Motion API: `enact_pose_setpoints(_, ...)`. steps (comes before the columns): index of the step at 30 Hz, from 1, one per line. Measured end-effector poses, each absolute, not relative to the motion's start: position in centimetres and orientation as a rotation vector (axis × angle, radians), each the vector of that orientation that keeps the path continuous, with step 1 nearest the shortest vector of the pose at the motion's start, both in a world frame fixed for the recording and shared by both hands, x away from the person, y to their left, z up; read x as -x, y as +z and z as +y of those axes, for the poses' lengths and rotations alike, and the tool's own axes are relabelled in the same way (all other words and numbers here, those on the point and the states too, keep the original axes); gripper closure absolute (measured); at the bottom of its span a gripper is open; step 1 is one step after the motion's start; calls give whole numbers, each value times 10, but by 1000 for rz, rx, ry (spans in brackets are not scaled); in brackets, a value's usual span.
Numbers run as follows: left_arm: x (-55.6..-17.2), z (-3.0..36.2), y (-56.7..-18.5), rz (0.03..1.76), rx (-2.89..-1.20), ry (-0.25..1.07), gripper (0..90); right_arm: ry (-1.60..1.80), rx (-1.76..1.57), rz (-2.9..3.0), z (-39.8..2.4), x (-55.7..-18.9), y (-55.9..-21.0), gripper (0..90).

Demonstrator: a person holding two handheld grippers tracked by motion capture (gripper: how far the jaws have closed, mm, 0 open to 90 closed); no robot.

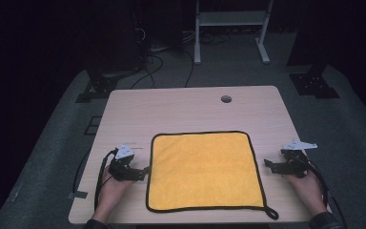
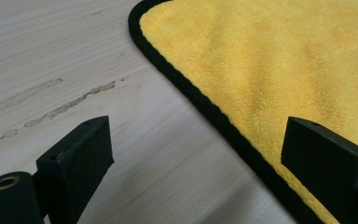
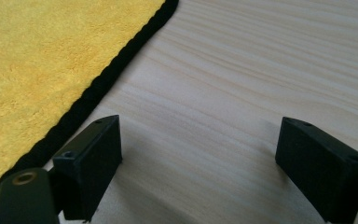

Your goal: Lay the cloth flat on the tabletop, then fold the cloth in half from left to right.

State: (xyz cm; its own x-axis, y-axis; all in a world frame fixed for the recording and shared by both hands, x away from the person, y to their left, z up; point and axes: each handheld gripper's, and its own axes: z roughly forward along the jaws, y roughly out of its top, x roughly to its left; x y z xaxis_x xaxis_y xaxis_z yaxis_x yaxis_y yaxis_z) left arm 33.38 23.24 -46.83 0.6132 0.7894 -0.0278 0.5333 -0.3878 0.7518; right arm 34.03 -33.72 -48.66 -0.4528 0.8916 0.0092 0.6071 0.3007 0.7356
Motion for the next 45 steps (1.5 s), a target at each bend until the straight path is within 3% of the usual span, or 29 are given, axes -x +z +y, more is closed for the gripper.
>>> enact_pose_setpoints(16, -340, 221, -477, 1058, -2126, 469, 85, 958, -1346, 2166, -337, -340, -487, 134)
enact_pose_setpoints(18, -342, 220, -477, 1063, -2109, 482, 131, 958, -1346, 2166, -337, -340, -487, 134)
enact_pose_setpoints(24, -350, 214, -479, 1082, -2123, 477, 141, 958, -1346, 2166, -337, -340, -487, 134)
enact_pose_setpoints(28, -349, 217, -479, 1079, -2109, 493, 216, 959, -1346, 2167, -337, -340, -487, 134)
enact_pose_setpoints(33, -347, 219, -479, 1093, -2094, 494, 236, 960, -1345, 2169, -337, -339, -487, 134)
enact_pose_setpoints(35, -345, 217, -479, 1070, -2093, 486, 280, 961, -1345, 2169, -337, -339, -487, 134)
enact_pose_setpoints(39, -342, 215, -480, 1026, -2081, 478, 491, 961, -1345, 2169, -337, -339, -487, 134)
enact_pose_setpoints(42, -339, 214, -480, 1007, -2073, 462, 567, 960, -1345, 2169, -337, -339, -487, 134)
enact_pose_setpoints(43, -339, 213, -480, 1006, -2076, 454, 649, 961, -1345, 2169, -337, -339, -487, 134)
enact_pose_setpoints(45, -338, 212, -480, 1012, -2067, 438, 716, 961, -1344, 2169, -337, -339, -487, 134)
